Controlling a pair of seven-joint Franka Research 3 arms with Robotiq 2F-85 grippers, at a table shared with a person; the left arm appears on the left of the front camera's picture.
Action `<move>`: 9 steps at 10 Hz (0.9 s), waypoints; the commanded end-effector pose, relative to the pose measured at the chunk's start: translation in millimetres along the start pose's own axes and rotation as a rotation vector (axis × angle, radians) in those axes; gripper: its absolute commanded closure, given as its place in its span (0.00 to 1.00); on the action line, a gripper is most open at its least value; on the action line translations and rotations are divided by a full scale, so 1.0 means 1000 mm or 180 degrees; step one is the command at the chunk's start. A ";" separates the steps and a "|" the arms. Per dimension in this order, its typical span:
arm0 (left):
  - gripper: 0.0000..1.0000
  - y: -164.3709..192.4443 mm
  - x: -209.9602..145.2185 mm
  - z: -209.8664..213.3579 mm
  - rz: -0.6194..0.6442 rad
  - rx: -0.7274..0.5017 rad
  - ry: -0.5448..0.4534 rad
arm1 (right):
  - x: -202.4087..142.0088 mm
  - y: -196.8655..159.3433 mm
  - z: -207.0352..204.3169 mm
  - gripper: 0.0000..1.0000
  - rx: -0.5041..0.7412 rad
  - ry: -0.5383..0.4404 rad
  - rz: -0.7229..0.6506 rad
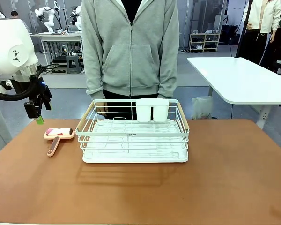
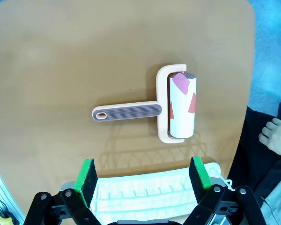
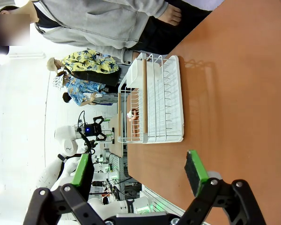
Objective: Clean the table.
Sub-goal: Place the Lint Roller down when the Dish drying rack is positioned in the middle of the table.
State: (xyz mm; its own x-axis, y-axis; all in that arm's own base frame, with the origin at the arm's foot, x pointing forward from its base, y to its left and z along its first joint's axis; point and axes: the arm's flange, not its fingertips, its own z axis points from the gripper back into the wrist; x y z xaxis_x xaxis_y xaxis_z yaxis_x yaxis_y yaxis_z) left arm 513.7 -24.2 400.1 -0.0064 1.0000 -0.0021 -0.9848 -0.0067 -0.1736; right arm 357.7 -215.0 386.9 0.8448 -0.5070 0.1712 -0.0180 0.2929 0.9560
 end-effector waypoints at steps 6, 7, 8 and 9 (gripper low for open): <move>0.00 -0.001 0.001 0.001 0.0007 -0.0023 -0.0017 | -0.002 0.002 0.001 0.00 0.0005 -0.0010 0.0003; 0.00 -0.001 0.001 0.001 0.0007 -0.0023 -0.0017 | -0.002 0.002 0.001 0.00 0.0005 -0.0010 0.0003; 0.00 -0.001 0.001 0.001 0.0007 -0.0023 -0.0017 | -0.002 0.002 0.001 0.00 0.0005 -0.0010 0.0003; 0.00 -0.001 0.001 0.001 0.0007 -0.0023 -0.0017 | -0.002 0.002 0.001 0.00 0.0005 -0.0010 0.0003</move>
